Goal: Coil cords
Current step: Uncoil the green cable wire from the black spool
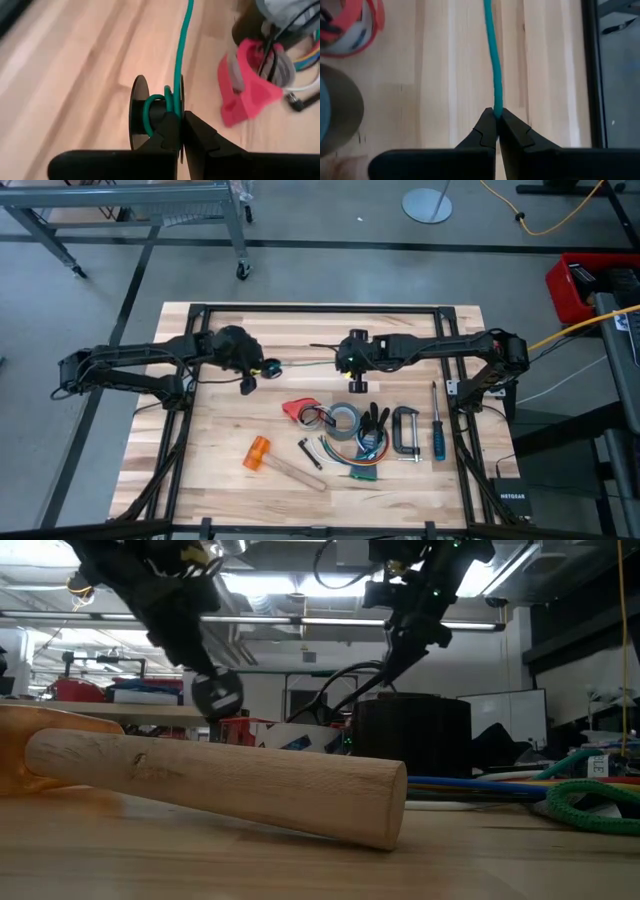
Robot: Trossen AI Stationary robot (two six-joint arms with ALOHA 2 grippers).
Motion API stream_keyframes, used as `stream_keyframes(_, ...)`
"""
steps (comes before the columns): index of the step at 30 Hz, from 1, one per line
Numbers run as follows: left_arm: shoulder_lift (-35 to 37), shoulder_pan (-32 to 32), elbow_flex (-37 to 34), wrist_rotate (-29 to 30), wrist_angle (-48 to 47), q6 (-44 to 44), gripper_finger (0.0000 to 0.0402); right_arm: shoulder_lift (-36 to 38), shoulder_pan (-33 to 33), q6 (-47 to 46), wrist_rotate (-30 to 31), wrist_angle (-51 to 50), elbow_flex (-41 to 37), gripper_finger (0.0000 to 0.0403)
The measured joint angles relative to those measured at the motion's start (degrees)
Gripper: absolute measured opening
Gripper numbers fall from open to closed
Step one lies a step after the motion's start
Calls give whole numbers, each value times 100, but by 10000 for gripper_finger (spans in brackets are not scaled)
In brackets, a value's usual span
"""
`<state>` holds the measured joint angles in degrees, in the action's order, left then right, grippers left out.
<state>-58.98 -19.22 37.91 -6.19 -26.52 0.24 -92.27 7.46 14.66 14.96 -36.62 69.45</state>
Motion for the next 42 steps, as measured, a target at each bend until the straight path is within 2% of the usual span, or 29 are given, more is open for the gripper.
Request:
stream_keyframes(8,0,-2,11,-4,-282,-347,1,0,-2,3,2,95,7,7)
stream_keyframes(11,0,10,4,-272,-284,-460,1,0,0,42,40,179,1,6)
stream_keyframes(14,-4,83,-20,-818,-111,-441,1,0,11,222,60,427,-14,6)
stream_keyframes(18,-4,222,-22,-1863,389,-442,1,0,17,439,287,1065,-22,6)
stream_keyframes(22,-7,426,-22,-2813,758,-444,1,0,23,793,563,1991,-22,6)
stream_keyframes(25,-7,571,-22,-3364,1094,-468,1,0,110,988,554,2777,-20,6)
stream_keyframes(30,-7,795,-18,-3789,1779,-479,1,0,356,894,246,3549,-17,6)
stream_keyframes(36,-11,945,-13,-4381,2704,-433,1,0,535,637,-841,3593,-15,6)
stream_keyframes(42,-13,975,-13,-4956,3786,-324,1,2,525,620,-1246,3525,-5,6)
